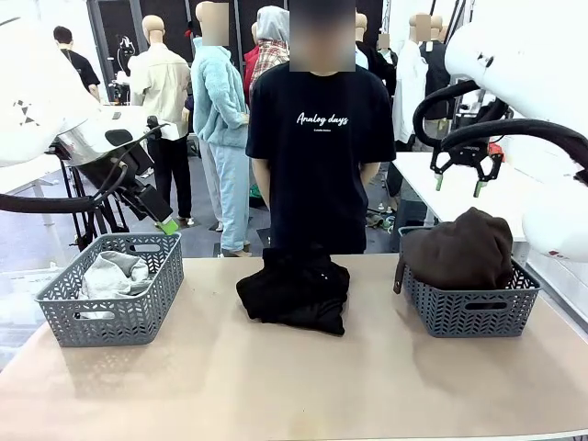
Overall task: Sort the tops and bottoms.
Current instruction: Sort the clothes according to human instructions.
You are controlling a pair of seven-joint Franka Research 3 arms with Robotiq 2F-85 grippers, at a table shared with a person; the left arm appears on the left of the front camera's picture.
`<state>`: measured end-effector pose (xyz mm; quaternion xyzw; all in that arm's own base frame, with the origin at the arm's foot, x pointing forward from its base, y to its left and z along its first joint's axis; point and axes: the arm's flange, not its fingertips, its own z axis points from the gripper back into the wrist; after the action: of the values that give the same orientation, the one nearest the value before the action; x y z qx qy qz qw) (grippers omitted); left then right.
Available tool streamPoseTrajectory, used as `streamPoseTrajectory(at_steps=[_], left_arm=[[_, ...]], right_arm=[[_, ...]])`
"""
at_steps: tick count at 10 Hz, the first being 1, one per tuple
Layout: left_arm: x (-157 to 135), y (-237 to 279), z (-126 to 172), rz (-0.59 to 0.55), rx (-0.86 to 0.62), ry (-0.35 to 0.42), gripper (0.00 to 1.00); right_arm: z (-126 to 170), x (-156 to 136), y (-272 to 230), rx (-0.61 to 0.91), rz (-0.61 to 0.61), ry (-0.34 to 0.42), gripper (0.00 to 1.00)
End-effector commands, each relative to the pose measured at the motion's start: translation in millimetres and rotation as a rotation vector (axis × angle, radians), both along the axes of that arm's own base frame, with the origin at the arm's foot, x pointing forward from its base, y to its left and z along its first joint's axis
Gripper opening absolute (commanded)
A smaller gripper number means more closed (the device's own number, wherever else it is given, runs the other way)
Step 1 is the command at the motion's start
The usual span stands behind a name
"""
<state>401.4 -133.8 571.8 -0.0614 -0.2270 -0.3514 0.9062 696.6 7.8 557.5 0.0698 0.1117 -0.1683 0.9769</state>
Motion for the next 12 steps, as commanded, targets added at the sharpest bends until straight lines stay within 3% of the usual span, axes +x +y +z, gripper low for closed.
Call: streamPoseTrajectory(at_steps=[1,2,3,12], left_arm=[[-0.1,1.8,0.6,-0.015,-0.009,0.001,1.00],[-0.1,1.8,0.6,-0.015,-0.009,0.001,1.00],[-0.1,1.8,0.6,-0.015,-0.009,0.001,1.00],[-0.1,1.8,0.6,-0.015,-0.009,0.001,1.00]], right_arm=[[21.9,27.3,-0.9,0.014,0.015,-0.006,1.00],[25.1,32.1,-1.1,0.014,-0.005,0.032,1.00],[6.7,-2.1,-1.0,0.004,-0.001,-0.010,1.00],[6.7,-2.1,-1.0,0.004,-0.001,-0.010,1.00]])
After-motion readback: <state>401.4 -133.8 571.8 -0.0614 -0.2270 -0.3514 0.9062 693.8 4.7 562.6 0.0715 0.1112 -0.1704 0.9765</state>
